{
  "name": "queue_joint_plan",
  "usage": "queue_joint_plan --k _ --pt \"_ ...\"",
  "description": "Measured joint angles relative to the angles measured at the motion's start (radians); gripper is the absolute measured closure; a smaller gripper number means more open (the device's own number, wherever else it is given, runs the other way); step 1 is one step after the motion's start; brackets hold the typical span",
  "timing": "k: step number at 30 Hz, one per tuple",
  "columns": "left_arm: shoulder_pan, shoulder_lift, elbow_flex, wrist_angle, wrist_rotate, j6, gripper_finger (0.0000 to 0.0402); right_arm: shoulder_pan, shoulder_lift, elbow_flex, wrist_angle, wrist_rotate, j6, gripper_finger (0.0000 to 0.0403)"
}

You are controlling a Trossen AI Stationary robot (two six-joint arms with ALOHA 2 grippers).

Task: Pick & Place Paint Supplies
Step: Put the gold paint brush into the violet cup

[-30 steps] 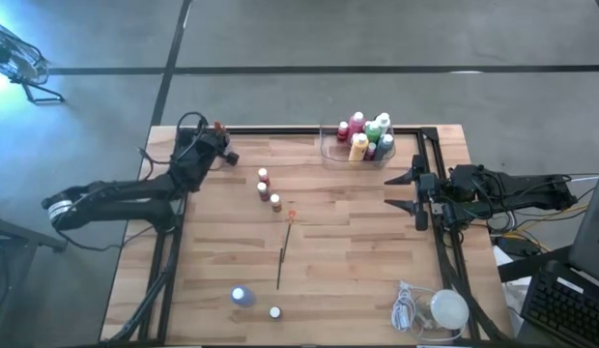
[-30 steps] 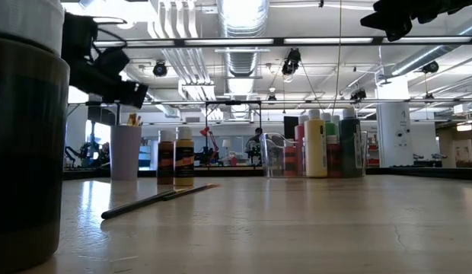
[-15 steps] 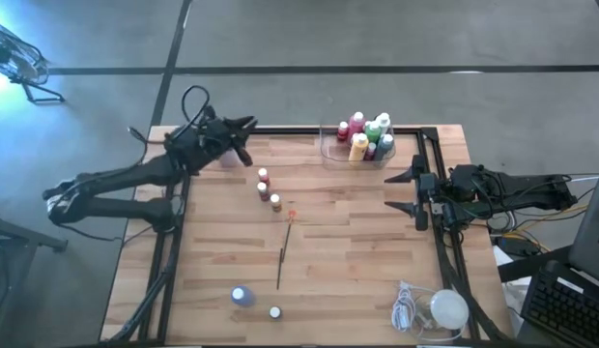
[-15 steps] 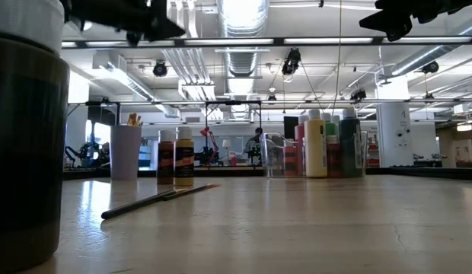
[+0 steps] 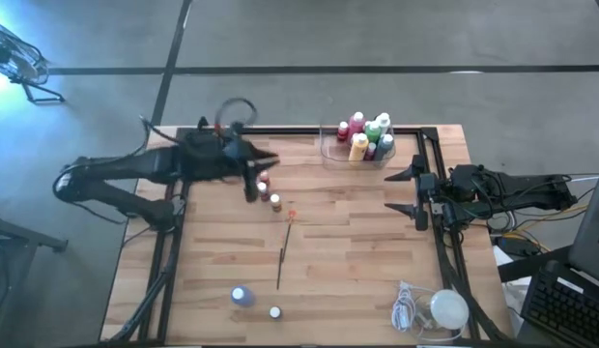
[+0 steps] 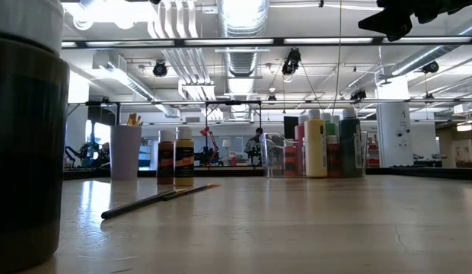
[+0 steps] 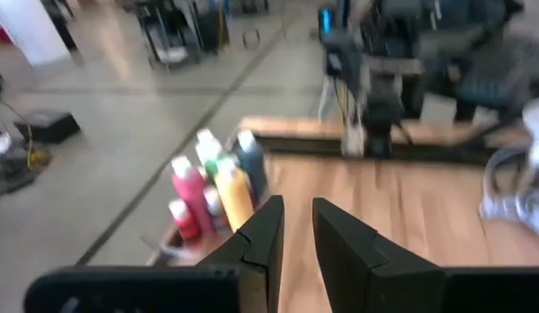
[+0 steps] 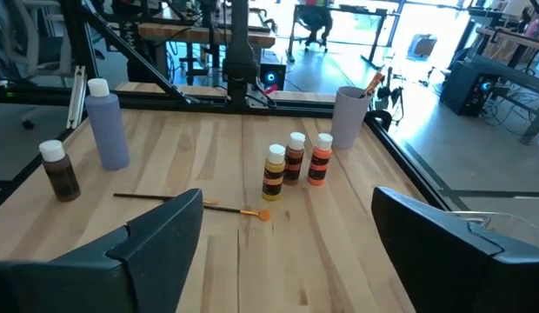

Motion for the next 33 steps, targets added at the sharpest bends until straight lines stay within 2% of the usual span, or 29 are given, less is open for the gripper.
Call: queue_joint_plan --k 5,7,13,21,28,33 --pt "-0.101 0.131 0.084 -0.124 -0.169 -0.058 0.0332 0.000 0.000 0.000 0.000 0.000 0.000 0.0053" --pt "-0.112 0.186 0.119 -0.175 -0.202 -0.111 0.0332 0.000 0.000 0.000 0.000 0.000 0.000 0.0047" --pt "-0.113 0.340 0.182 -0.299 -0.177 -0.249 0.0332 0.000 0.001 0.000 0.000 0.000 0.000 0.0044" --pt "-0.084 0.496 0.233 -0.386 -0.177 -0.278 0.0328 0.000 0.001 0.000 0.000 0.000 0.000 0.0065" --pt "-0.012 0.609 0.285 -0.469 -0.039 -0.310 0.0277 0.000 0.000 0.000 0.000 0.000 0.000 0.0086" --pt "0.046 0.664 0.282 -0.480 0.090 -0.384 0.0266 0.000 0.000 0.000 0.000 0.000 0.000 0.0100"
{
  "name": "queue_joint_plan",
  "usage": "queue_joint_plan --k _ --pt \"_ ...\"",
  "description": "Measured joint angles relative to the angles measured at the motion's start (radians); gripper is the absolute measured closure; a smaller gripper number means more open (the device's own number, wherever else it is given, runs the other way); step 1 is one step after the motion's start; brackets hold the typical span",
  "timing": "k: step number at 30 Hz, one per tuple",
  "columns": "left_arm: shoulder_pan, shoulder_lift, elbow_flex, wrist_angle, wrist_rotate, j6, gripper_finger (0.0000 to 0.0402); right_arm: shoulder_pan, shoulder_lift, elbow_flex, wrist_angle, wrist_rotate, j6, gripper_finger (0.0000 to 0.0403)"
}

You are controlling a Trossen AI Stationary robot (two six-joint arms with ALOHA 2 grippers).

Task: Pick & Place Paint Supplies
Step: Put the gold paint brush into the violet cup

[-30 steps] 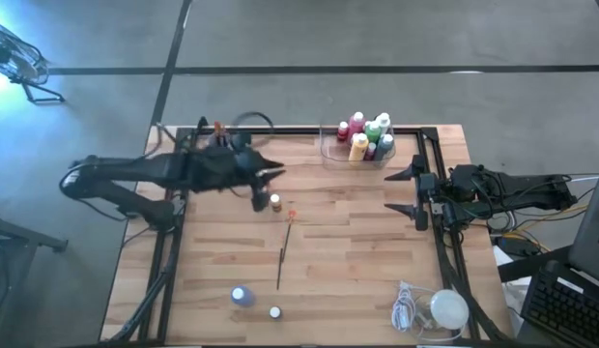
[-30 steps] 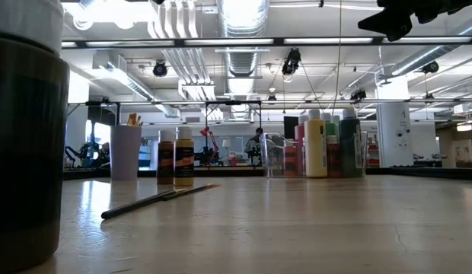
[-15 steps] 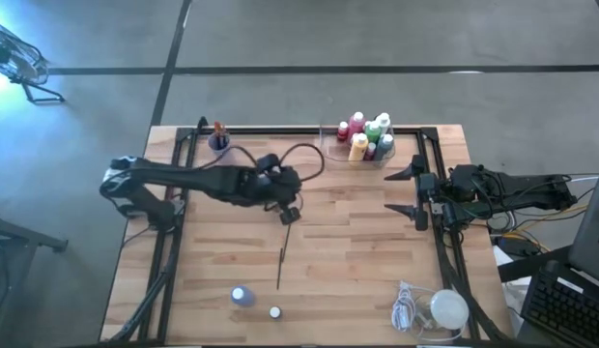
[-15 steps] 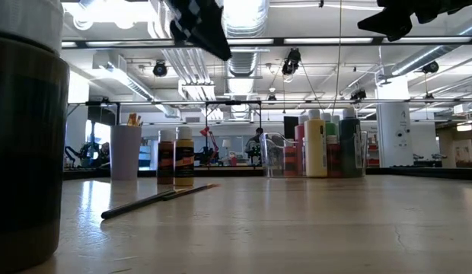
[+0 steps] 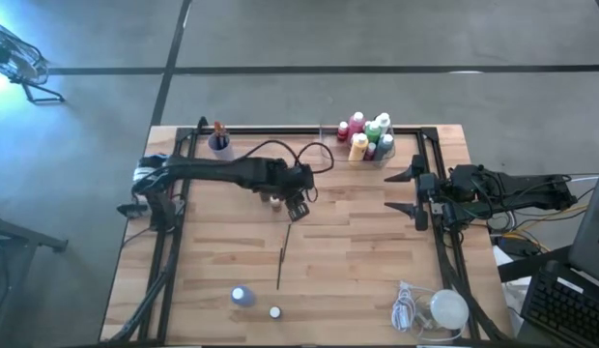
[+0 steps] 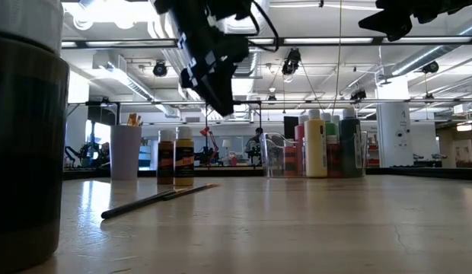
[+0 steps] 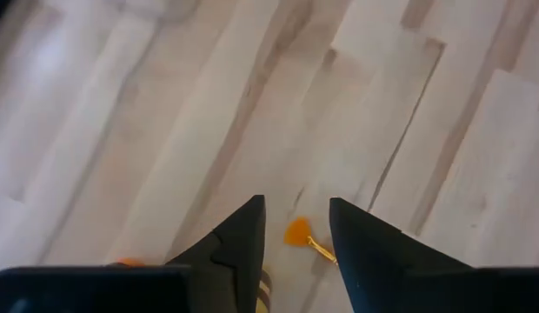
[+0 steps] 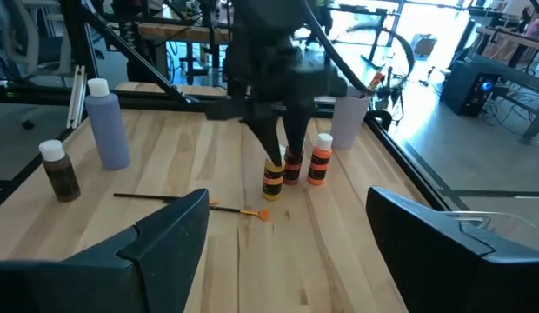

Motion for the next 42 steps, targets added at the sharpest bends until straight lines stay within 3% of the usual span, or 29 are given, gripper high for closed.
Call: queue_joint_plan --k 11,31,42 --pt "0.013 0.082 -0.008 0.003 0.108 -0.038 0.0268 0.000 -0.001 0.000 0.000 0.000 0.000 0.0129" --pt "-0.001 0.199 -0.051 0.043 0.075 -0.090 0.0269 0.000 0.000 0.000 0.000 0.000 0.000 0.0178" --pt "-0.002 0.249 -0.060 0.036 0.076 -0.091 0.0268 0.000 0.000 0.000 0.000 0.000 0.000 0.0172"
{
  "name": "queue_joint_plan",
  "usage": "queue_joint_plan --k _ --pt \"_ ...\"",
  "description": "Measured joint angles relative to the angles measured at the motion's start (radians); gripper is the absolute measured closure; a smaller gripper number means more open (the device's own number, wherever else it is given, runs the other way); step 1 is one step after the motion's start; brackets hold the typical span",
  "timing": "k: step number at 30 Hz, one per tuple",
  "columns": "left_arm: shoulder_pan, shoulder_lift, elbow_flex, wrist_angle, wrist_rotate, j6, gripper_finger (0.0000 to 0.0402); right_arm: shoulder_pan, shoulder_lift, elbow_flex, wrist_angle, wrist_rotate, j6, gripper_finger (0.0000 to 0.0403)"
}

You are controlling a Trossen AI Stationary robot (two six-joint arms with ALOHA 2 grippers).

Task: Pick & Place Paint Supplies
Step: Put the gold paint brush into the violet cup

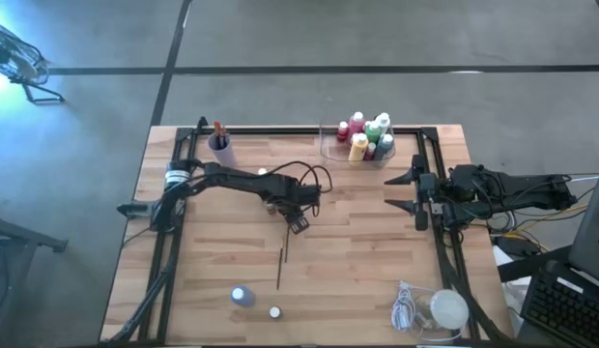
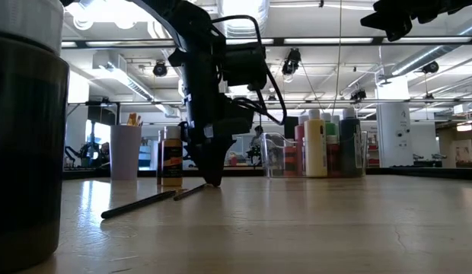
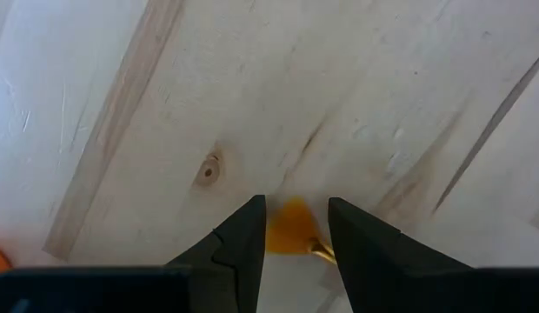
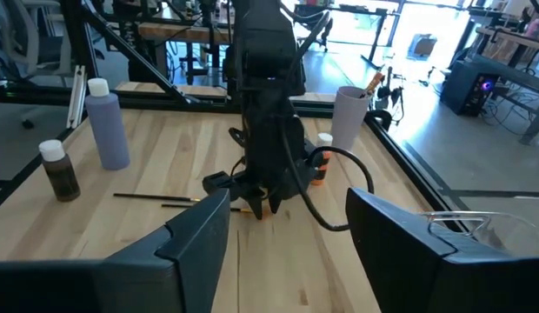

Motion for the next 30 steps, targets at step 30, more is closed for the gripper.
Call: queue_joint_plan --k 30 --pt "0.076 -0.006 0.054 -0.147 0.055 -0.178 0.0235 0.000 -0.001 0.000 0.000 0.000 0.000 0.0069"
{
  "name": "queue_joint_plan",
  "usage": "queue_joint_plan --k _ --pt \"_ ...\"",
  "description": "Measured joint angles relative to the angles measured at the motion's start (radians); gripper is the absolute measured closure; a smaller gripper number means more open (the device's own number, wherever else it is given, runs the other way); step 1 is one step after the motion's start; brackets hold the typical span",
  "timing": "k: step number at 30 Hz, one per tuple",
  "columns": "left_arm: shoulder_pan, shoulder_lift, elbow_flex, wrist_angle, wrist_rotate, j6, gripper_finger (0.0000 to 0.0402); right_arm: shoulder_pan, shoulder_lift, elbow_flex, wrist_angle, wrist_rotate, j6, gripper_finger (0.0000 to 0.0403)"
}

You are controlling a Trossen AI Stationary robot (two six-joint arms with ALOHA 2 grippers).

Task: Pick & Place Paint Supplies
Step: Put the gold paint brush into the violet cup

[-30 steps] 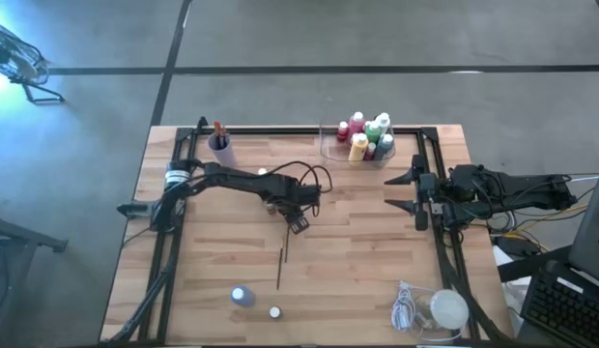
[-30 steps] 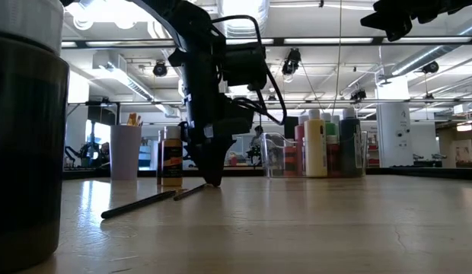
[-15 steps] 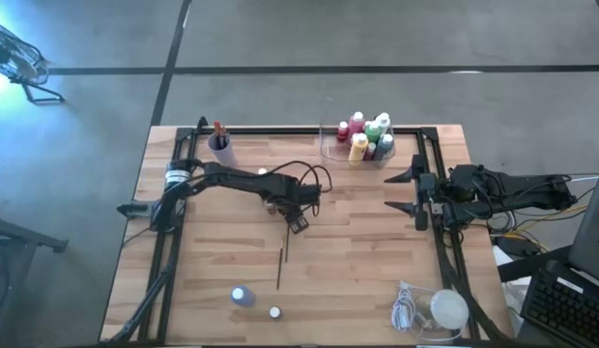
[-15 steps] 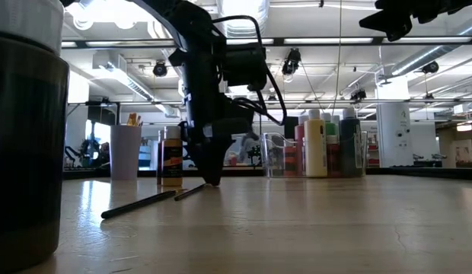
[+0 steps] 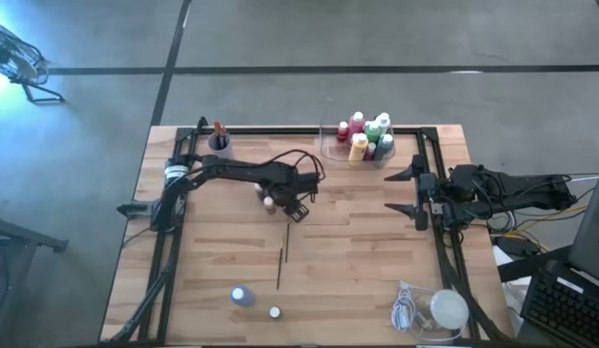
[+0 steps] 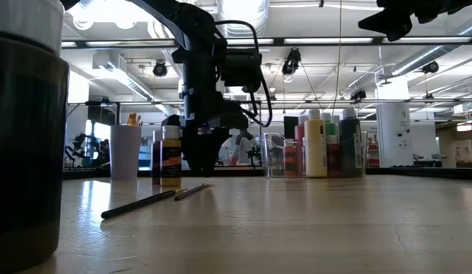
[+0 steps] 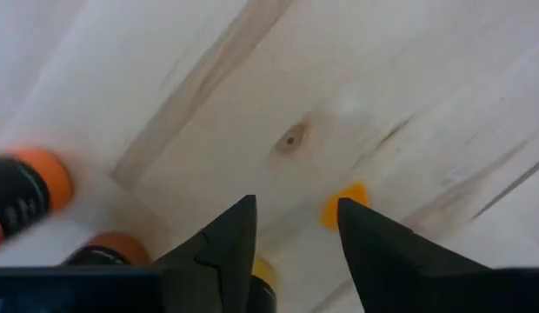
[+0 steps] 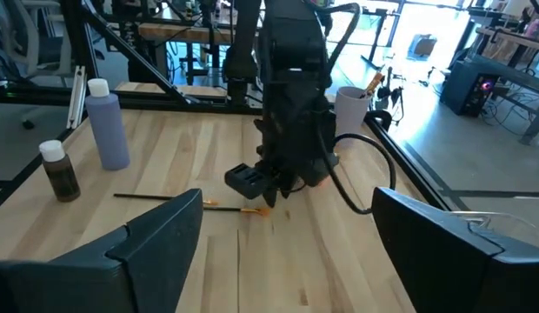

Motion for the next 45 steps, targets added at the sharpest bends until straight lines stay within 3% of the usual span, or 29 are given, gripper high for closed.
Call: queue_joint_plan --k 5,13,29,45 --pt "0.003 0.000 -0.018 -0.001 0.076 -0.080 0.0205 0.000 0.000 0.000 0.000 0.000 0.000 0.0053" --pt "-0.001 0.000 -0.019 0.017 0.082 -0.079 0.0196 0.000 0.000 0.000 0.000 0.000 0.000 0.0043" --pt "-0.040 0.002 -0.020 0.089 0.030 -0.030 0.0197 0.000 0.001 0.000 0.000 0.000 0.000 0.0089" --pt "-0.037 0.002 -0.020 0.011 -0.040 -0.006 0.0197 0.000 0.000 0.000 0.000 0.000 0.000 0.0131"
